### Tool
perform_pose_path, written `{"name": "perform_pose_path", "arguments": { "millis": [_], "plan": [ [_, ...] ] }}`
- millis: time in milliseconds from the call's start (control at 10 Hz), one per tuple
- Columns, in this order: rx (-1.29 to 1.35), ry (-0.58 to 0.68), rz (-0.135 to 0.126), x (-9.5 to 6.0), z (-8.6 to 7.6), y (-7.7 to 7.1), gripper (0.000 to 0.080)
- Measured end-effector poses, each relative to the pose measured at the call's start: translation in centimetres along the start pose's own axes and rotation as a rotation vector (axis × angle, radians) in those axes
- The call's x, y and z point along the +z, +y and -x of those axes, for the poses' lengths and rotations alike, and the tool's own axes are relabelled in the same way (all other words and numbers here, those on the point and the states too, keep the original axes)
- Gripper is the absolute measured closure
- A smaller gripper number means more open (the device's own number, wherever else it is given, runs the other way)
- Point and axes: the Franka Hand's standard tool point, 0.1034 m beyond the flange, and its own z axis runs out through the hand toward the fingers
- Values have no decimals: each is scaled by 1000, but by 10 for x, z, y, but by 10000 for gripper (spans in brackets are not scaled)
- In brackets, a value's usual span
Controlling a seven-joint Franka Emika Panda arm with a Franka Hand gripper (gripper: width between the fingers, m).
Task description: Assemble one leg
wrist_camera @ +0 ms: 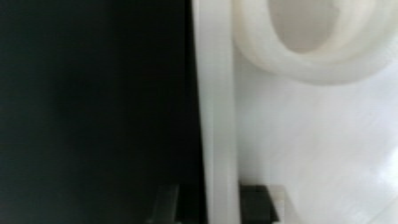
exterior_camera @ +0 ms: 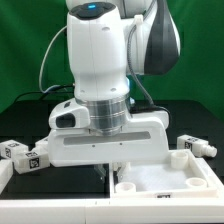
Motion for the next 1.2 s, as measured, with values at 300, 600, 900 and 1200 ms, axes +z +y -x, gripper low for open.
{"name": "perform_pose_path", "arguments": {
  "millis": [300, 600, 900, 1200],
  "plan": [
    [26, 42, 25, 0, -3, 0, 748],
    [13, 40, 27, 1, -3, 0, 557],
    [-20, 44, 26, -12, 5, -11, 244],
    [-53, 63, 24, -51, 35, -52, 155]
  ]
}}
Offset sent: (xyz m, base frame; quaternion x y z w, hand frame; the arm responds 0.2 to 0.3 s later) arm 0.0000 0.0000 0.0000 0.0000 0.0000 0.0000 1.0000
